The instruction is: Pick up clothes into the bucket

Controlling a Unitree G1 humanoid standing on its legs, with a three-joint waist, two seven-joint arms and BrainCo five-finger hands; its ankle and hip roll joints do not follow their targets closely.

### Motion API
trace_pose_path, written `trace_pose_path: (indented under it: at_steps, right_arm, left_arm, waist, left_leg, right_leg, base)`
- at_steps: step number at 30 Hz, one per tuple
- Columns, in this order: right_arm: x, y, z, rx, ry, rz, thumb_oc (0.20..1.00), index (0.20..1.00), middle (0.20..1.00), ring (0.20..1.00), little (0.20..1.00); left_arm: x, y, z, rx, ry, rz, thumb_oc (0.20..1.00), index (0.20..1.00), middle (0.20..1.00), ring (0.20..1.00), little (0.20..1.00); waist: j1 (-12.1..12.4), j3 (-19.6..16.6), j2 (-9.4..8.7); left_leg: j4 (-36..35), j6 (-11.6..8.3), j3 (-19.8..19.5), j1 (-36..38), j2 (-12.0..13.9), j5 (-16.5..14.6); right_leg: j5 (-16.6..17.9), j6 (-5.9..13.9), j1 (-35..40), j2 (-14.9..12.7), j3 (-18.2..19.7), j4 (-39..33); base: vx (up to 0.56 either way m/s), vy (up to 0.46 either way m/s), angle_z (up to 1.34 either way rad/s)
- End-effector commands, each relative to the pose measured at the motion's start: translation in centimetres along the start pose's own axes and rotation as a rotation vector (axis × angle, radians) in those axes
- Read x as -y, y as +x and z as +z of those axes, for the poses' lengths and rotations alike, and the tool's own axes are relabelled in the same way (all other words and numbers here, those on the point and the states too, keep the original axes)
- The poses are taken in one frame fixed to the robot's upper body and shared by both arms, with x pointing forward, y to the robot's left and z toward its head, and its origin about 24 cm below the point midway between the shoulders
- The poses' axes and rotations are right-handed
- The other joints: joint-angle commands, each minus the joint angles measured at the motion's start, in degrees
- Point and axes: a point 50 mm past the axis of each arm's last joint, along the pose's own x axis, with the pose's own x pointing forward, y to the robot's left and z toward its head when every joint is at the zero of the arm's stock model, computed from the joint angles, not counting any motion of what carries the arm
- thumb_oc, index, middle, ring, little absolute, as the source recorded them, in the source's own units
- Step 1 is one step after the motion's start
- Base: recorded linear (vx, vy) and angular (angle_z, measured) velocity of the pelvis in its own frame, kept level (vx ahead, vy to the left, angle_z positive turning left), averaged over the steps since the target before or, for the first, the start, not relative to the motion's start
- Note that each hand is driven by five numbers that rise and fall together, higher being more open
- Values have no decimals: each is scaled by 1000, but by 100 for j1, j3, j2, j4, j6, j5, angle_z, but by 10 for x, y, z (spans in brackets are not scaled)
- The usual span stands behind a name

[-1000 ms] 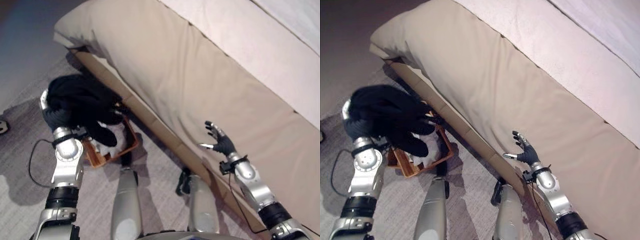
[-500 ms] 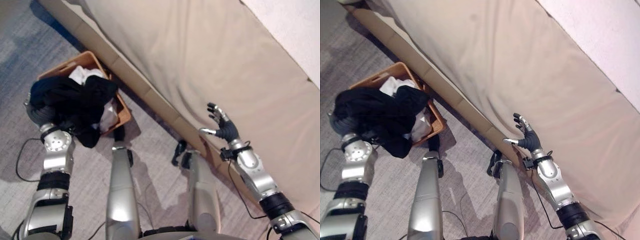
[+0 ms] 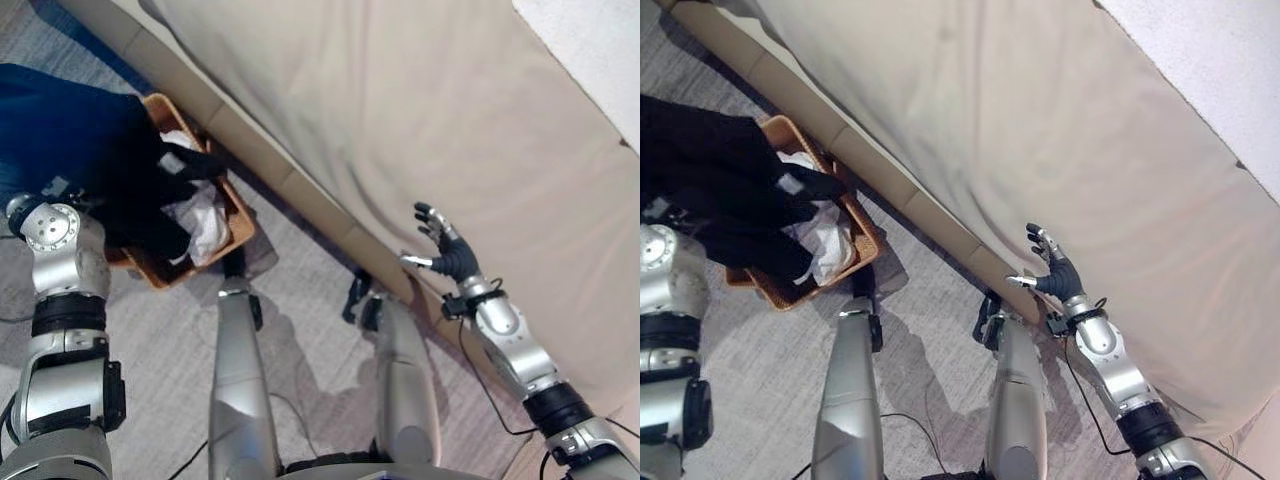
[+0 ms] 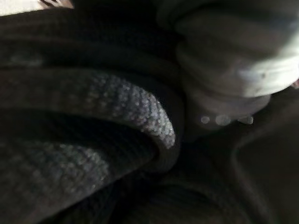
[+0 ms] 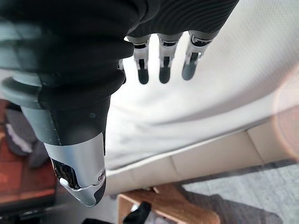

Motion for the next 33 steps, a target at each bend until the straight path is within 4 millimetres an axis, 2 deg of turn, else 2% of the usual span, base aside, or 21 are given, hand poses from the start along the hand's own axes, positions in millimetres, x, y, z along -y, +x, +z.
trace_pose_path:
  at_steps: [1, 5, 8, 14, 22, 23, 24, 25, 33]
  right_arm:
    - [-10, -10, 4, 48, 50, 40, 1000, 1000, 1000, 1000, 1000]
    - [-13, -11, 8, 66, 57, 59, 1000, 1000, 1000, 1000, 1000]
    - [-10, -9, 10, 77, 53, 49, 1000, 1000, 1000, 1000, 1000]
    - [-4, -8, 15, 106, 33, 22, 1000, 1000, 1000, 1000, 1000]
    - [0, -12, 14, 93, 14, 25, 1000, 1000, 1000, 1000, 1000]
    - [0, -12, 14, 93, 14, 25, 1000, 1000, 1000, 1000, 1000]
    - [1, -13, 14, 92, 13, 23, 1000, 1000, 1000, 1000, 1000]
    - [2, -13, 14, 91, 12, 20, 1000, 1000, 1000, 1000, 1000]
    - [3, -12, 12, 84, 4, 13, 1000, 1000, 1000, 1000, 1000]
  left_arm:
    - [-20, 1, -10, 22, 38, 91, 200, 200, 200, 200, 200]
    - [-24, -15, -41, -78, 96, 64, 200, 200, 200, 200, 200]
    - [-21, -24, -53, -118, 101, 36, 200, 200, 200, 200, 200]
    - [-14, -32, -59, -147, 70, 4, 200, 200, 200, 200, 200]
    - [-12, -29, -57, -168, 18, 22, 200, 200, 200, 200, 200]
    - [-12, -29, -57, -168, 18, 22, 492, 492, 492, 492, 492]
    - [-12, -30, -58, -170, 16, 18, 862, 862, 862, 862, 862]
    - [-13, -30, -58, -172, 14, 20, 1000, 1000, 1000, 1000, 1000]
    - [-23, -35, -67, -205, -7, 52, 1000, 1000, 1000, 1000, 1000]
  waist:
    - [-112, -513, -83]
    - [-146, -543, -172]
    - [-171, -533, -202]
    - [-220, -533, -188]
    - [-259, -637, -94]
    - [-259, -642, -92]
    - [-257, -655, -81]
    - [-256, -675, -62]
    - [-213, -803, -31]
  left_leg:
    - [391, 414, 3, -199, -180, -537]
    - [494, 436, -1, -319, -162, -584]
    - [532, 444, 3, -382, -151, -599]
    - [601, 459, 28, -538, -129, -622]
    - [712, 474, 30, -767, -139, -640]
    - [713, 474, 29, -772, -138, -640]
    - [702, 474, 28, -777, -142, -634]
    - [696, 475, 25, -784, -140, -630]
    - [624, 490, 34, -707, -140, -628]
  right_leg:
    - [834, 113, -217, -9, 155, -590]
    - [836, 92, -355, 26, 173, -533]
    - [842, 84, -434, 47, 195, -523]
    - [869, 81, -630, 75, 261, -468]
    - [857, 69, -884, 87, 305, -329]
    - [857, 69, -888, 87, 305, -329]
    - [855, 67, -902, 86, 303, -327]
    - [856, 67, -917, 85, 299, -323]
    - [880, 86, -879, 78, 301, -333]
  base:
    - [0, 0, 0]
    - [0, 0, 0]
    - [-1, 9, -2]
    - [-6, 18, -4]
    - [-2, 24, -7]
    - [0, 0, 0]
    - [0, 0, 0]
    - [0, 0, 0]
    - [0, 0, 0]
